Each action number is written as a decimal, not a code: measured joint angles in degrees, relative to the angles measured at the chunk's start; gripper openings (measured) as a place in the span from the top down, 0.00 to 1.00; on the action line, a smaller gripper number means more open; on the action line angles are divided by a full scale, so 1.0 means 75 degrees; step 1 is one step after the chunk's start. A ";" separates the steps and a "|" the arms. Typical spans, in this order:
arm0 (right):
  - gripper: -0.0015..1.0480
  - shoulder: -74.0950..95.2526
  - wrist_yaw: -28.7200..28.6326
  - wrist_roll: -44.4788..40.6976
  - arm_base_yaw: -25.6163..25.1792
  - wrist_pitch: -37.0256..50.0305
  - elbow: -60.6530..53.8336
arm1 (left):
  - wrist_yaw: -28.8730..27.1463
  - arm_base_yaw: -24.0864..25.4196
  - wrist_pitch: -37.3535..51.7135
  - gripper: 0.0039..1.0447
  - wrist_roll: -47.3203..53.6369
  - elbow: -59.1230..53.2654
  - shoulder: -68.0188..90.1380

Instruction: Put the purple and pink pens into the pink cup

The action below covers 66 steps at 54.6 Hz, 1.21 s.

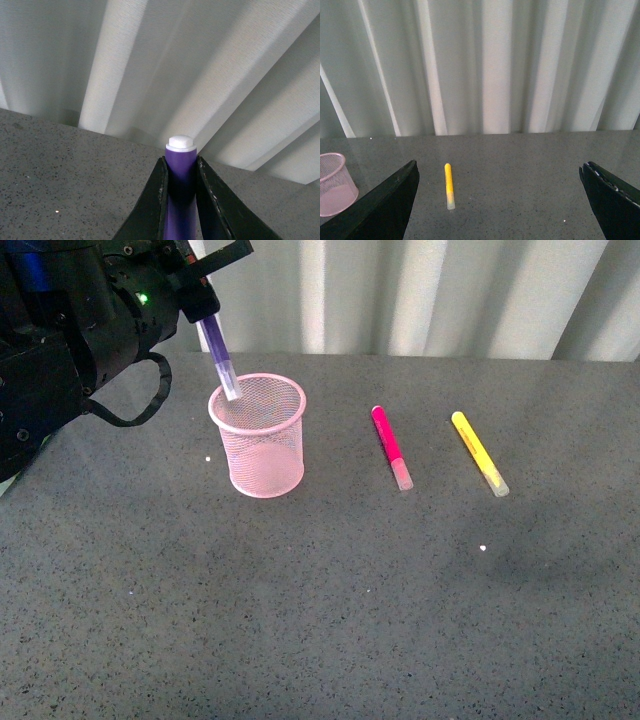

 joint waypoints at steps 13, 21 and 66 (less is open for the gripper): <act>0.07 0.0000 0.0000 0.0000 0.0000 0.0000 0.0000 | 0.0187 -0.0029 -0.0041 0.50 -0.0055 0.0000 -0.0047; 0.07 0.0000 0.0000 0.0000 0.0000 0.0000 0.0000 | 0.0201 0.0029 -0.0093 0.28 -0.0055 0.0000 -0.0070; 0.07 0.0000 0.0000 0.0000 0.0000 0.0000 0.0000 | 0.2935 0.2719 -0.3888 0.06 0.0737 -0.1801 -0.4316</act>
